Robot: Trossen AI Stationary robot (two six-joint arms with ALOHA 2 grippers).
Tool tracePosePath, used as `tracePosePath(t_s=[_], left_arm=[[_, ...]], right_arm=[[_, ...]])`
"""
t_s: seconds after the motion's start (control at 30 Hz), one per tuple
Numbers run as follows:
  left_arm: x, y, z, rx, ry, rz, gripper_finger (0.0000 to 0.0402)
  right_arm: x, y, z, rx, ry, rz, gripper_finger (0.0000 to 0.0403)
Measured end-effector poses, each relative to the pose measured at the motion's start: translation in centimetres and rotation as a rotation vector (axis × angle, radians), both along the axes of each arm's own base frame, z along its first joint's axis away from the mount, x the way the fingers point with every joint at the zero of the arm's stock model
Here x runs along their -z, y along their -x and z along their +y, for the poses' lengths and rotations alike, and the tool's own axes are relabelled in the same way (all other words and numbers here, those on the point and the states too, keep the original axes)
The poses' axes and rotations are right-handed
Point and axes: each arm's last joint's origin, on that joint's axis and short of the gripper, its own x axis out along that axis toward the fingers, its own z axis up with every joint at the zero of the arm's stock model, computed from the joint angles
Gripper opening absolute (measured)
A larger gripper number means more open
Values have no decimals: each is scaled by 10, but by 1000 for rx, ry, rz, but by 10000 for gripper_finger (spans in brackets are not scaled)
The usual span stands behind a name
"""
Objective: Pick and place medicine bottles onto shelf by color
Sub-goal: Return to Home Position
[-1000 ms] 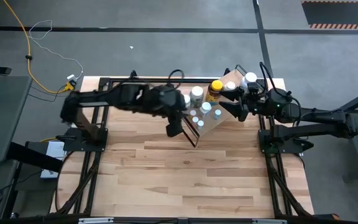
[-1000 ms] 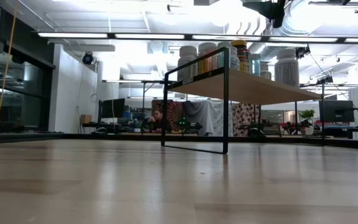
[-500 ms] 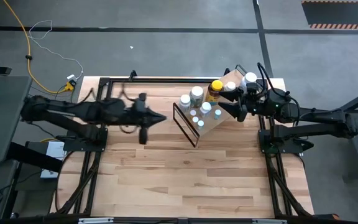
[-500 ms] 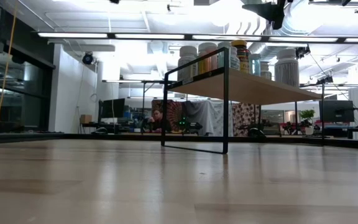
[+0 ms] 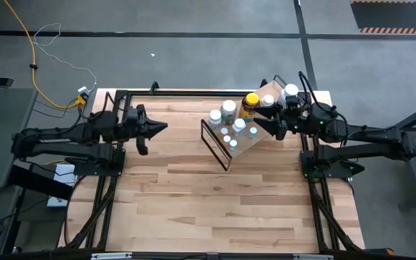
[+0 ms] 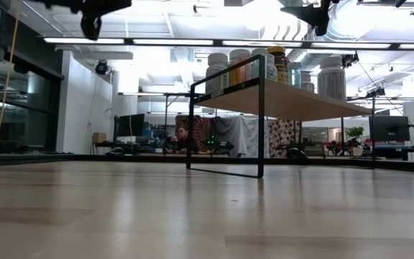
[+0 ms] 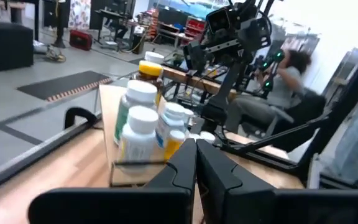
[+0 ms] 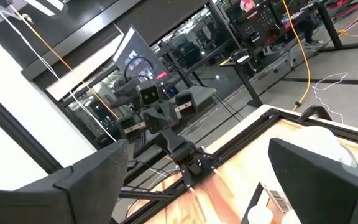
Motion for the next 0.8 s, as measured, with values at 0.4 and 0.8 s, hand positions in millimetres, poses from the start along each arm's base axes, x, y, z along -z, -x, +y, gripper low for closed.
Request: tracePosePath(t_s=[0.4,0.8], left_arm=[[62,16,-16,80,177,-129,0],[85,32,-34,185,161,-143,0]], right_arm=[[5,0,0,0,-12,51,219],[11,-1,0,-12,33,121,24]])
